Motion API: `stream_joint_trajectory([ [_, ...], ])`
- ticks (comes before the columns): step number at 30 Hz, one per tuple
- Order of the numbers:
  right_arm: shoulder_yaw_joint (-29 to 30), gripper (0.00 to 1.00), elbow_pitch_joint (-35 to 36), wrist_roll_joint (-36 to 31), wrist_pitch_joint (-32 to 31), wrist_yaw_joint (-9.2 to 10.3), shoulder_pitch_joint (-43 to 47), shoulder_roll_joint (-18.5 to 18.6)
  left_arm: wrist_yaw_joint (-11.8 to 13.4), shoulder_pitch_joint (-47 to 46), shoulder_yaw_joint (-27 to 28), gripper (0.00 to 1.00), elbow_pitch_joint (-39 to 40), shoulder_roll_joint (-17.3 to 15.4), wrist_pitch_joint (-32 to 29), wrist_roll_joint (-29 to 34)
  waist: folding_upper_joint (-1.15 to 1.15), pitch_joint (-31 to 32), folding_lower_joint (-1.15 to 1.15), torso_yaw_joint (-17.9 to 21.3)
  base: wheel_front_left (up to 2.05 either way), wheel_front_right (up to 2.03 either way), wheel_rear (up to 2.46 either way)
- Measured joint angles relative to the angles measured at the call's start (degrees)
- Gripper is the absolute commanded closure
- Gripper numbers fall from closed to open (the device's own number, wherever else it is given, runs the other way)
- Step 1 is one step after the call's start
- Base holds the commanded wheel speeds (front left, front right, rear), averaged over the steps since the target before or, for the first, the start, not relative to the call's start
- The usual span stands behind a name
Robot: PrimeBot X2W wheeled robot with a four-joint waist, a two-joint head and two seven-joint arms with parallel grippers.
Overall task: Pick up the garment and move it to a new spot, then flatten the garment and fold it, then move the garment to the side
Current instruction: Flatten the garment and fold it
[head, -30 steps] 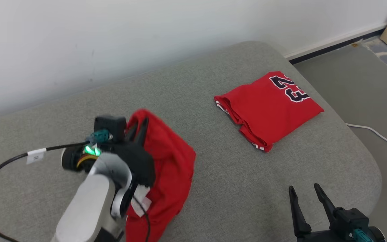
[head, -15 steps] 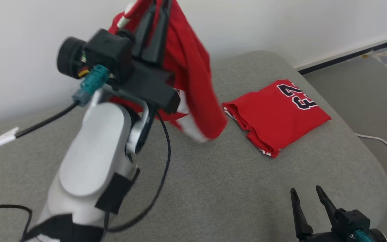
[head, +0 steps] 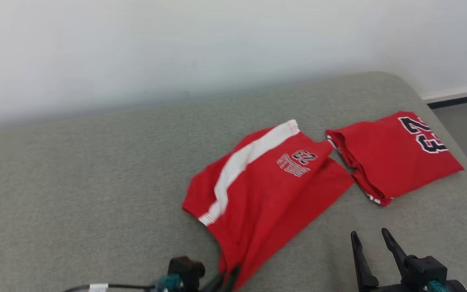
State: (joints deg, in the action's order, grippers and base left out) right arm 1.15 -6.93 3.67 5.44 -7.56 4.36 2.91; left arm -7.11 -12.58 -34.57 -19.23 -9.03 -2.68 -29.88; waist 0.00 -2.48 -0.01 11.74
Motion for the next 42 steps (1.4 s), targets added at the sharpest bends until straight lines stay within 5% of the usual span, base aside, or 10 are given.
stream_joint_trajectory([
  [1, -0.16, 0.00, 0.05, -0.01, -0.30, 0.00, 0.04, 0.00, -0.01, 1.13, -0.65, 0.00, 0.10, 0.51, -0.35, -2.24, 0.00, -0.02, 0.00, -0.71, 0.00, 0.00, 0.00],
  [5, -0.29, 0.00, 0.10, 0.02, -0.46, 0.00, 0.09, -0.02, -0.20, 3.45, -5.23, 0.00, 2.29, 0.86, -1.70, -9.79, 0.00, 0.05, 0.00, -3.30, 0.00, 0.00, 0.00],
  [9, -0.33, 0.00, 0.12, 0.01, -0.48, 0.00, 0.32, -0.01, -0.37, 3.48, -3.36, 0.00, 3.26, -1.00, -0.74, -13.86, 0.00, 0.52, 0.00, -5.04, 0.00, 0.00, 0.00],
  [15, -1.05, 0.00, 0.07, 0.18, -0.64, 0.00, 0.32, 0.00, 5.22, 0.03, 2.48, 0.00, 1.15, -3.10, 0.41, -14.69, -0.01, 1.50, 0.00, -5.14, 0.00, 0.00, 0.00],
  [23, -2.07, 0.00, 0.12, 0.27, -0.38, 0.00, -0.34, -0.01, 8.25, -7.20, 3.24, 0.01, -8.12, 0.27, -6.47, -17.12, 0.01, 0.85, 0.01, -2.52, 0.00, 0.00, 0.00],
  [28, -1.67, 0.00, 0.01, 0.41, 0.04, 0.00, -0.79, 0.01, 9.27, -9.32, 3.85, 0.22, -12.22, 1.09, -7.08, -17.78, 0.00, 0.00, 0.01, -0.25, 0.00, 0.00, 0.00],
  [36, -1.54, 0.00, -0.71, 0.76, 0.63, 0.00, -0.95, 0.00, 9.26, -11.54, 4.05, 0.27, -16.19, 2.32, -6.14, -18.30, 0.00, -1.25, 0.01, 1.70, 0.00, 0.00, 0.00],
  [41, -2.12, 0.00, -1.24, 0.86, 0.90, 0.00, -1.50, -0.01, 8.60, -12.45, 4.00, 0.71, -17.59, 2.82, -5.57, -18.62, 0.00, -1.19, 0.01, 2.07, 0.00, 0.00, 0.00],
  [42, -2.12, 0.00, -1.32, 0.86, 0.97, 0.00, -1.57, -0.01, 8.56, -12.49, 3.93, 0.71, -17.88, 2.87, -5.50, -18.62, 0.00, -1.14, 0.01, 2.13, 0.00, 0.00, 0.00],
])
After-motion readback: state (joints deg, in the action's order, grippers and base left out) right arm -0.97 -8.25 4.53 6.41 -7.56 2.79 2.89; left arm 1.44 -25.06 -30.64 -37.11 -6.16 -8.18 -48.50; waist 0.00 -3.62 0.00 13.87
